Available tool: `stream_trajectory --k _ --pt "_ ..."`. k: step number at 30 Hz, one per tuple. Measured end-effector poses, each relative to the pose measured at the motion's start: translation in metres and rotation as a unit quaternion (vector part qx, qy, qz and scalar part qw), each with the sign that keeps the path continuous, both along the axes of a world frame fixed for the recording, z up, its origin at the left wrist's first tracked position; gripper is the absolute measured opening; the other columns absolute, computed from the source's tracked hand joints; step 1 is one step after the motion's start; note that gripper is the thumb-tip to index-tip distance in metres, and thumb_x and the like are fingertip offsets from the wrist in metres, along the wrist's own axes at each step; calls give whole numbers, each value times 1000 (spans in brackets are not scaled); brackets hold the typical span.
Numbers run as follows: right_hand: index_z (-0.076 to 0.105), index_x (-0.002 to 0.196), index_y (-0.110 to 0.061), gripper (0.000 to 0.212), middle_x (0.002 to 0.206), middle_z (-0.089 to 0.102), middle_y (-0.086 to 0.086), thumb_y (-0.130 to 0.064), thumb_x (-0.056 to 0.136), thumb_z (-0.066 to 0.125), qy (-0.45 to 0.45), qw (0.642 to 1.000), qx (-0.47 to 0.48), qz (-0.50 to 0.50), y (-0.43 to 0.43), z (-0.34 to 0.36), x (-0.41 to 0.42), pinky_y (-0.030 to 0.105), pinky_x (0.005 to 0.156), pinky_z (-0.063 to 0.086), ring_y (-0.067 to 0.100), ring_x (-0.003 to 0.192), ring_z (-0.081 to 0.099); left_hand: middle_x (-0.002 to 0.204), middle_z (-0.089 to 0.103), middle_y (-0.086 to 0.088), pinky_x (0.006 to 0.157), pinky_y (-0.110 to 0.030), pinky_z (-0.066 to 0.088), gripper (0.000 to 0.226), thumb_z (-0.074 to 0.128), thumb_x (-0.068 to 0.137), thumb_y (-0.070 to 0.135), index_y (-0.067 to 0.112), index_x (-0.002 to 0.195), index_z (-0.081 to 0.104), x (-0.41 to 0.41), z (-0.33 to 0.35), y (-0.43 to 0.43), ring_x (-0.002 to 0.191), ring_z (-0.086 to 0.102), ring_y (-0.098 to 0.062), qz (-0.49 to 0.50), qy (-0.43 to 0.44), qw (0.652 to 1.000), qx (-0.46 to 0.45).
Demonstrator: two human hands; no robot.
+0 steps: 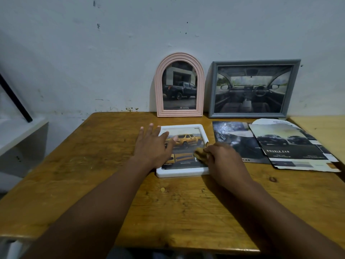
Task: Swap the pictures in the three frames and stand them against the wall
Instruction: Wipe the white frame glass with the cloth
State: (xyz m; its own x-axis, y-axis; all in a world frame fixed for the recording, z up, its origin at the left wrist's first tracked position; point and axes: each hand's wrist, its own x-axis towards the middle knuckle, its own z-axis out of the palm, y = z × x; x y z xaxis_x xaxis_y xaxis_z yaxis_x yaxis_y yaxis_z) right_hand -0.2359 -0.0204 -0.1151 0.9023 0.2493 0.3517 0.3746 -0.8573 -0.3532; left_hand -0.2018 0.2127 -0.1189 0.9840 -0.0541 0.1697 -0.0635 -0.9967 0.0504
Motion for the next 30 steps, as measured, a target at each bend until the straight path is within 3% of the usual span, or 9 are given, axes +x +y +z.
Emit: stream_trajectory --k 4,7,10,14,17,22,24,27,30 --pt "73 104 -19 19 102 64 -1 -18 95 56 -11 1000 18 23 -9 -5 -33 33 76 42 19 93 49 149 53 -7 123 -52 15 82 2 98 68 24 140 57 -16 2 3 149 31 -27 2 -27 992 -121" --pt "73 102 -20 18 99 66 -3 -17 94 58 -44 998 13 42 2 -5 -52 34 75 44 18 89 46 161 38 -5 124 -51 13 87 2 91 71 23 155 38 -29 -2 4 152 26 -25 -1 32 986 -164" --pt "75 103 -19 19 94 70 -2 -14 90 62 -73 995 3 63 26 -3 -67 38 74 49 20 86 51 162 37 -6 125 -48 9 79 5 98 66 22 159 30 -30 -9 4 153 23 -24 30 -2 983 -184" --pt "75 94 -16 23 88 69 1 -17 80 57 -91 992 11 85 65 -7 -74 38 71 51 23 82 58 153 48 -7 124 -51 13 72 4 102 60 22 154 37 -31 -11 5 148 34 -28 44 -18 979 -197" --pt "75 96 -16 23 88 69 2 -16 79 60 -72 992 4 101 89 -8 -72 37 75 49 23 84 59 145 54 -8 121 -51 19 59 9 107 53 24 144 45 -39 -7 3 139 43 -32 59 -7 953 -297" --pt "69 116 -25 28 112 67 -7 -38 98 52 14 984 119 132 76 13 -60 33 91 45 7 103 52 146 54 0 90 -32 38 56 28 104 62 30 143 51 -52 20 18 111 52 -8 67 22 887 -457" --pt "67 122 -25 35 120 68 -5 -44 98 49 6 983 166 76 60 17 -39 40 96 47 13 112 55 151 48 3 96 -35 42 63 37 98 68 32 149 43 -63 24 22 125 51 -11 24 6 915 -402" --pt "61 131 -17 42 129 64 8 -42 99 47 12 993 107 -43 41 13 -5 47 98 44 29 121 50 163 29 9 113 -43 32 71 46 94 70 40 156 29 -85 14 10 146 29 -14 -81 -10 966 -246" --pt "47 142 -11 50 143 52 14 -38 101 44 59 996 23 -62 38 1 5 48 106 38 33 133 41 161 37 7 115 -44 36 62 42 97 67 38 152 41 -97 -4 -1 146 33 -14 -201 -44 970 -131"
